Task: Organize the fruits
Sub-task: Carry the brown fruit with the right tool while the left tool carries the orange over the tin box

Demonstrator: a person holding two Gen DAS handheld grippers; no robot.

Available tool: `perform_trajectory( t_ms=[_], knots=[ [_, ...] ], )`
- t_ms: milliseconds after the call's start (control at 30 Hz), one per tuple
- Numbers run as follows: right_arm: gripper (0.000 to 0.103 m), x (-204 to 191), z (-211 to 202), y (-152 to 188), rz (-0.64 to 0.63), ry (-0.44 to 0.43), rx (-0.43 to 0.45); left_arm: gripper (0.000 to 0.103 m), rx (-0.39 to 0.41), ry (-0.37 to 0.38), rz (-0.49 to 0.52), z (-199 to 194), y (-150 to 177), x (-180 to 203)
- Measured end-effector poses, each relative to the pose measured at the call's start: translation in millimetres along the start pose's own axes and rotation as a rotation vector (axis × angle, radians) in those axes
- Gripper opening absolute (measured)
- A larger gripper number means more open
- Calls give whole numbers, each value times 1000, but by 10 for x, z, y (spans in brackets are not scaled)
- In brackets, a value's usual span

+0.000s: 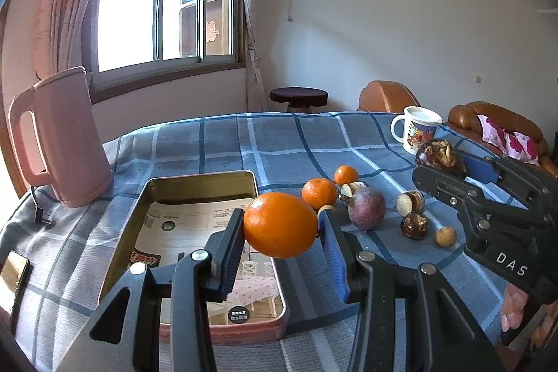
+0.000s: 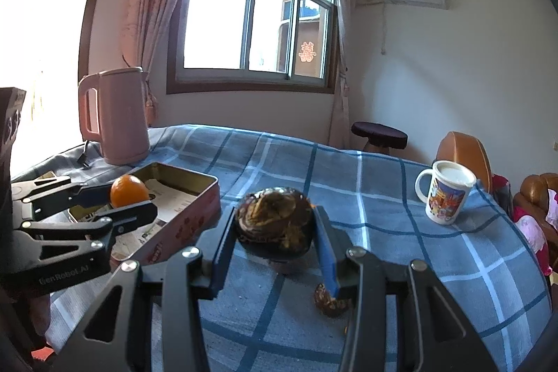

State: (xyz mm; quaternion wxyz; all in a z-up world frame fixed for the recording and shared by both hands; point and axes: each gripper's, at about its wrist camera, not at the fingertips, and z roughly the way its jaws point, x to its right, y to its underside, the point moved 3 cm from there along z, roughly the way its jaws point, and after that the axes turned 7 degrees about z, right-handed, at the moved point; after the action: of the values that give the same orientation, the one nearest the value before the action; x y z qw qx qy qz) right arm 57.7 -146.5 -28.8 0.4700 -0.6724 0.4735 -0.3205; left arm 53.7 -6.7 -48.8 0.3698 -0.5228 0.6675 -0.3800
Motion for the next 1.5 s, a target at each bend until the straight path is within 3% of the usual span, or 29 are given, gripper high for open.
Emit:
perform_trajectory(
  t_ms=[767, 1500],
  knots=[
    [46, -422, 229, -262, -65, -62, -6, 45, -24, -65, -60, 68, 49, -486],
    [46, -854, 669, -399, -102, -119, -51, 45, -92, -141, -34, 298, 90, -901]
  ],
)
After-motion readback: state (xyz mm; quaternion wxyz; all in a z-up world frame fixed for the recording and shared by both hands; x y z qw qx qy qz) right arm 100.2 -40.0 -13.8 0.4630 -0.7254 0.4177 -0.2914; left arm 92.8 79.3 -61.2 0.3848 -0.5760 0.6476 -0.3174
